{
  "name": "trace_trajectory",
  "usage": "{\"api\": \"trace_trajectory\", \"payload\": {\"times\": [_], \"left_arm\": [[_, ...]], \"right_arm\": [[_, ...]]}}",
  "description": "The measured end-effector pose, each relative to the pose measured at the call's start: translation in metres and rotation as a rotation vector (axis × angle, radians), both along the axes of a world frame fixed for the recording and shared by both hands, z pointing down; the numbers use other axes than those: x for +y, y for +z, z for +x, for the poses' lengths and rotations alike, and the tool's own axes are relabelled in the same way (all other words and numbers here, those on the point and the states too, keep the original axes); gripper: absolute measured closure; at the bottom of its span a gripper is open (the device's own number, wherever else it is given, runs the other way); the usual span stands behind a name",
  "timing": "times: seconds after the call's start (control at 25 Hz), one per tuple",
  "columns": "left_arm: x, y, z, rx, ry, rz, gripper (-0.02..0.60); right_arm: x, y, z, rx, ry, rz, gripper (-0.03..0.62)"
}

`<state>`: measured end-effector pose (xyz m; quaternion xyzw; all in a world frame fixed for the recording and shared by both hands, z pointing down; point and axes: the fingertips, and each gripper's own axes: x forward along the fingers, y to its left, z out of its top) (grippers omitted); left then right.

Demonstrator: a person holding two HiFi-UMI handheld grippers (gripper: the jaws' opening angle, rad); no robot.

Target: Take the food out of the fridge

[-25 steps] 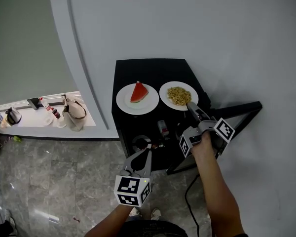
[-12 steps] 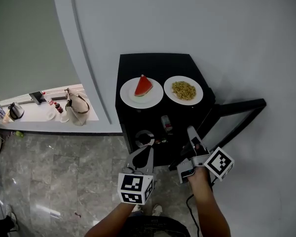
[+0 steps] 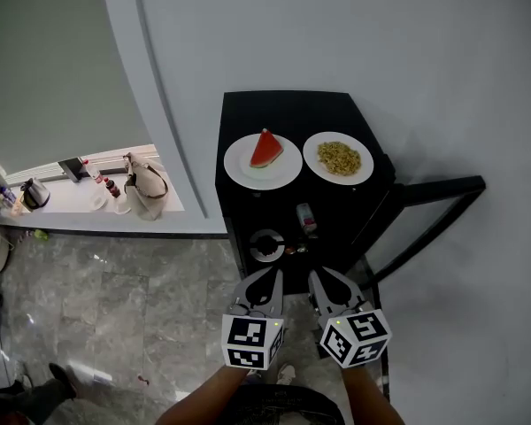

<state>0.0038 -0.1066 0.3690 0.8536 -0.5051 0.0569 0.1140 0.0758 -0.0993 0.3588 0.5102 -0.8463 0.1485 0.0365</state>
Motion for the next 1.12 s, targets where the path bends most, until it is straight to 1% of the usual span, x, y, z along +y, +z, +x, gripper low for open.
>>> {"api": "trace_trajectory", "payload": {"times": [0.08, 0.2, 0.36, 0.48, 0.64, 0.84, 1.0, 1.12], "left_arm": [[0.001, 0.001, 0.001, -0.002, 0.0, 0.003, 0.595], [0.002, 0.0, 0.003, -0.006, 0.004, 0.008, 0.595], [0.003, 0.001, 0.003, -0.007, 0.006, 0.007, 0.597], [0.003, 0.002, 0.002, 0.016, -0.003, 0.004, 0.597], [0.002, 0.011, -0.002, 0.032, -0.026, -0.009, 0.595], [0.0, 0.038, -0.014, 0.039, -0.081, -0.053, 0.595], [-0.003, 0.075, -0.018, 0.053, -0.104, -0.121, 0.595], [-0.001, 0.107, -0.02, 0.08, -0.124, -0.17, 0.595]], "right_arm": [[0.002, 0.004, -0.004, 0.027, -0.012, -0.003, 0.576], [0.002, 0.005, -0.007, 0.04, -0.023, 0.0, 0.576], [0.001, 0.007, -0.009, 0.039, -0.032, -0.005, 0.576], [0.001, 0.011, -0.009, 0.019, -0.042, -0.015, 0.576], [-0.002, 0.025, -0.009, -0.068, -0.066, -0.066, 0.576], [-0.012, 0.06, -0.014, -0.233, -0.111, -0.178, 0.576], [-0.029, 0.101, -0.018, -0.346, -0.134, -0.273, 0.576], [-0.04, 0.14, -0.021, -0.426, -0.148, -0.355, 0.576]]}}
